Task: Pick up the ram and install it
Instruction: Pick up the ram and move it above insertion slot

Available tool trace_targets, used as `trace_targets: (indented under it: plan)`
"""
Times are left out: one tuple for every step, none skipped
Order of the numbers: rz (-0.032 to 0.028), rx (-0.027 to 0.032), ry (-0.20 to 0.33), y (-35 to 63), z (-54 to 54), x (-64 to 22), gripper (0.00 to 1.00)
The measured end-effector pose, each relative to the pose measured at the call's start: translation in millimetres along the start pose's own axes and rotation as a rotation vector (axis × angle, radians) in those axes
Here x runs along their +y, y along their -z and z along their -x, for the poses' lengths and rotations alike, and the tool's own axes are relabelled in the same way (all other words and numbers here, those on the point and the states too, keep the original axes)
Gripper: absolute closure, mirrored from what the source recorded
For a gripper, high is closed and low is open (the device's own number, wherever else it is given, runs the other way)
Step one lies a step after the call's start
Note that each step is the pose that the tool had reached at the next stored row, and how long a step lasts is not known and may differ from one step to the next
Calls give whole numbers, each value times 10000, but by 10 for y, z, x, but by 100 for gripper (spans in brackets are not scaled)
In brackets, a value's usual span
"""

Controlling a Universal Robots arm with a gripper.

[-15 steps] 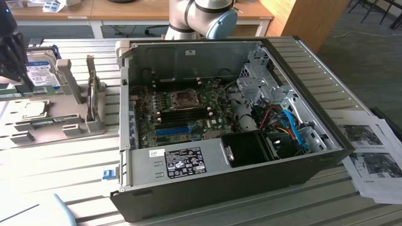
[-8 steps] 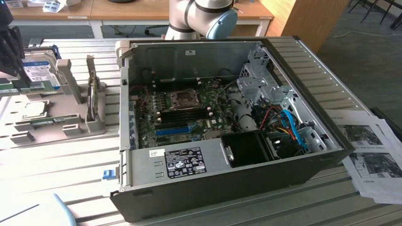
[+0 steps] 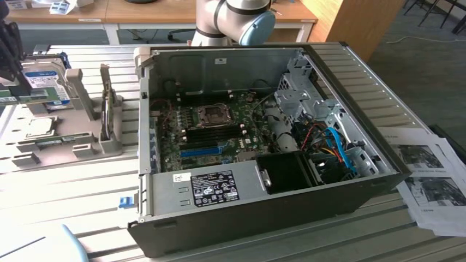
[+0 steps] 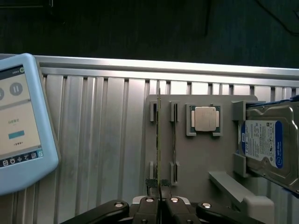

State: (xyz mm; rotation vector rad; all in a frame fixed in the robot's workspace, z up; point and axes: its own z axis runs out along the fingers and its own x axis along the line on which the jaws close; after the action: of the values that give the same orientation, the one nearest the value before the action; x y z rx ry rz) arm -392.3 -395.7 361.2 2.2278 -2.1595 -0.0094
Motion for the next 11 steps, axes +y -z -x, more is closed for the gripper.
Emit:
trace_targets:
  plan:
    - [1,0,-3,18,-1,0,89]
    - [1,0,-6,36,-1,1,89]
    - [0,-1,-10,52,-1,2,89]
    - [1,-1,-13,67,-2,2,89]
    - [1,0,-15,83,-2,2,89]
    - [1,-1,-18,98,-2,3,89]
    - [1,0,-21,113,-3,3,89]
    - [0,-1,-22,128,-3,4,89]
    - [1,-1,-25,142,-3,4,89]
    - [1,-1,-27,155,-3,5,89]
    - [1,-1,-29,169,-4,5,89]
